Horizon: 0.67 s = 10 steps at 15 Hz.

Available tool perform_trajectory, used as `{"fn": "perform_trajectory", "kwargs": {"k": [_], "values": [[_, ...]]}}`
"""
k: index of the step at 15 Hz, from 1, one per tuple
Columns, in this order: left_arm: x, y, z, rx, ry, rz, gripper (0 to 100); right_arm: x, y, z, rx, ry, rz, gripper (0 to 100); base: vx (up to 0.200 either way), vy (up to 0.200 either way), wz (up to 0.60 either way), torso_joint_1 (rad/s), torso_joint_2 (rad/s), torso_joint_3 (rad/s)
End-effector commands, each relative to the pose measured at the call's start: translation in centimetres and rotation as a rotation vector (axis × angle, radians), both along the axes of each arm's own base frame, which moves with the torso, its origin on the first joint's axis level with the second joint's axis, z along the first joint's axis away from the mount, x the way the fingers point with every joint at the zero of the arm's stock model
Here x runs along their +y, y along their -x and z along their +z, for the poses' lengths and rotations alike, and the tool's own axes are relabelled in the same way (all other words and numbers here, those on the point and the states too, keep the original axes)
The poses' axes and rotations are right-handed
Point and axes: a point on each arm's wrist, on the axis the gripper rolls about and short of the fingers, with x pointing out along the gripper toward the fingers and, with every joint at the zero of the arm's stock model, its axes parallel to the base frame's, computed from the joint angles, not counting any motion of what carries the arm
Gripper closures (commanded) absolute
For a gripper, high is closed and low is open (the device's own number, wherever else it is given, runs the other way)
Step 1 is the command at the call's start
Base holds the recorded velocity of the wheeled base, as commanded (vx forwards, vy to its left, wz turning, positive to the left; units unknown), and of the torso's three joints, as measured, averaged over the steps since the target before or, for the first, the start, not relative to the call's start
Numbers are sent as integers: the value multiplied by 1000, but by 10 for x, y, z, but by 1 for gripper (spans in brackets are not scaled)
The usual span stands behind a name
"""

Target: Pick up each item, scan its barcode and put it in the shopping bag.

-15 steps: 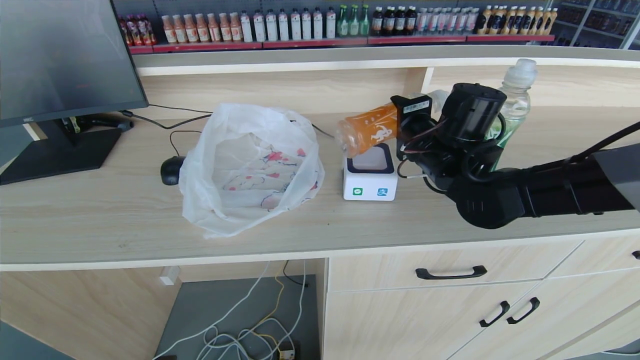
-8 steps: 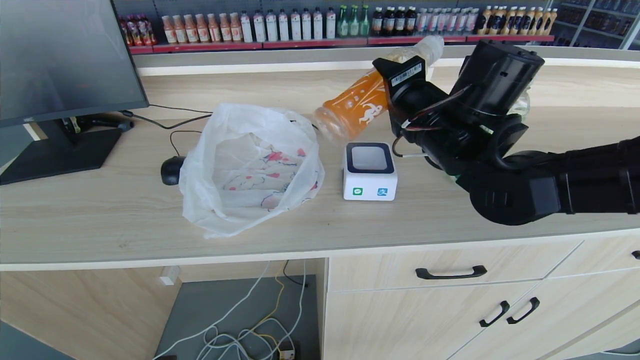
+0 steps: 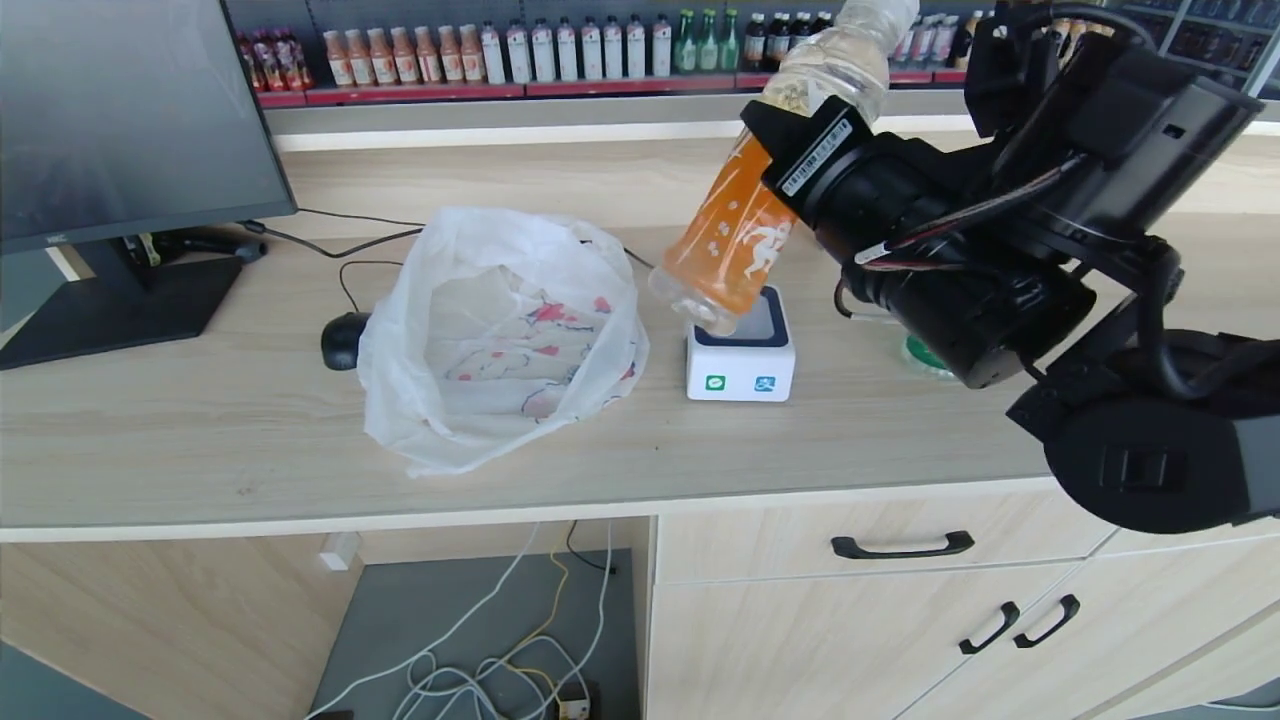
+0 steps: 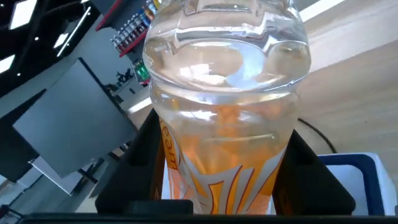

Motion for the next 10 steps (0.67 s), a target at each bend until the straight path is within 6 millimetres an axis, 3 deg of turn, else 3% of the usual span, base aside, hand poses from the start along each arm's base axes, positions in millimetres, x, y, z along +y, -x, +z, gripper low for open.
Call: {"fn": "perform_trajectory", "kwargs": {"k": [1,3,5,8,10], "values": [[0,0,0,0,0,1,0,-12,25,4,-35,69,-20,100,0,0,0,0,0,0],[0,0,0,0,0,0,0,-22,49,-1,-89,204,-58,100,0,0,0,0,0,0],[0,0,0,0,0,1,0,-33,62,-8,-169,308,-123,100,0,0,0,0,0,0],[0,0,0,0,-1,0,0,-51,77,-52,-234,411,-189,100,0,0,0,0,0,0],[0,0,0,0,0,0,0,-55,81,-65,-235,442,-198,100,0,0,0,0,0,0]]}}
